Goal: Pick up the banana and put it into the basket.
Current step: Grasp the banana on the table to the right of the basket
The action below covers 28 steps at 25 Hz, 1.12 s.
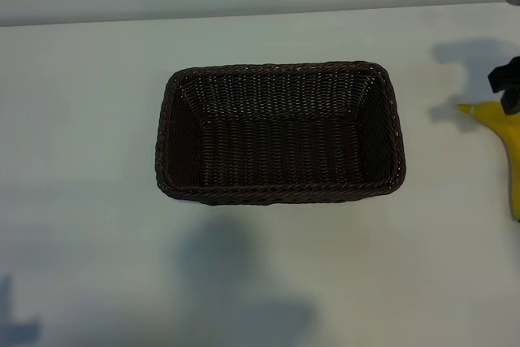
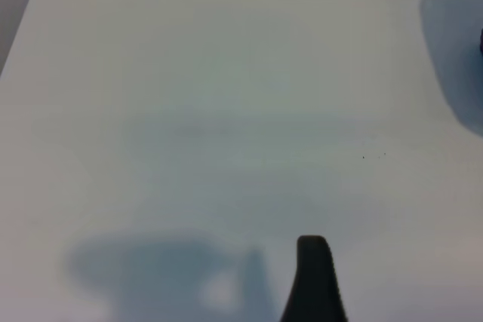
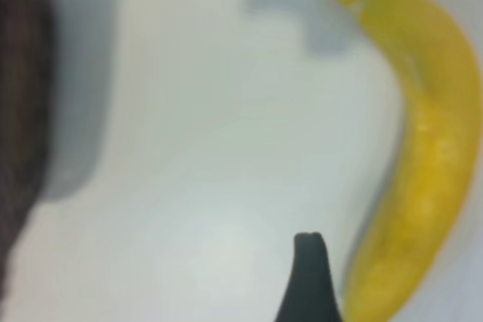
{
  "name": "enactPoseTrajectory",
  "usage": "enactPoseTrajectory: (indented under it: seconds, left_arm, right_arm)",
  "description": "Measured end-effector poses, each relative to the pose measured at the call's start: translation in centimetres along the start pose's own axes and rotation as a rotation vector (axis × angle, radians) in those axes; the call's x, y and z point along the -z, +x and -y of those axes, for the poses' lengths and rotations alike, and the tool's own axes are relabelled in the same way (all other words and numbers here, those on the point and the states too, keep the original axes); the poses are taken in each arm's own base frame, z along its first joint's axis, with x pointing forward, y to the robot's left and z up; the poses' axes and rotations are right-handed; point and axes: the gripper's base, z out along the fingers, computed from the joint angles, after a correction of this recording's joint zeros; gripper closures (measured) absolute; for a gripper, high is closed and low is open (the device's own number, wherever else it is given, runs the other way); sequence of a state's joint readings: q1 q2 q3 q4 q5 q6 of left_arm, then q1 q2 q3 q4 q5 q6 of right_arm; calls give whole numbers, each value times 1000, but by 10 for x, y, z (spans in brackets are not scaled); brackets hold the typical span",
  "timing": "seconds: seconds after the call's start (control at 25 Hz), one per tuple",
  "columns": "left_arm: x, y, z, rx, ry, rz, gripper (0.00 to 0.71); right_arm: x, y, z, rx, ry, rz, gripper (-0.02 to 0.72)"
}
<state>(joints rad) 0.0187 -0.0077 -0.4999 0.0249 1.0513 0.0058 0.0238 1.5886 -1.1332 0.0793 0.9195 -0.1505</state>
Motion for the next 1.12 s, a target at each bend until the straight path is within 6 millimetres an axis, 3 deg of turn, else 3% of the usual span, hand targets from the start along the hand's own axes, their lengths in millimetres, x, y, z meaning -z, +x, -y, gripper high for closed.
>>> enactPoseTrajectory:
  seconds: [0.6,0.96,1.12]
  left_arm:
    - [0,0,0,-1,0,0,143]
    - [0,0,0,-1,0,0,143]
    - [0,0,0,-1,0,0,143]
  right_arm:
    - [-64,-5,9,25,31,-142,140]
    - [-72,-1,35,-44,42,-162,140]
    - [-72,-1,36,-44,34,-157,140]
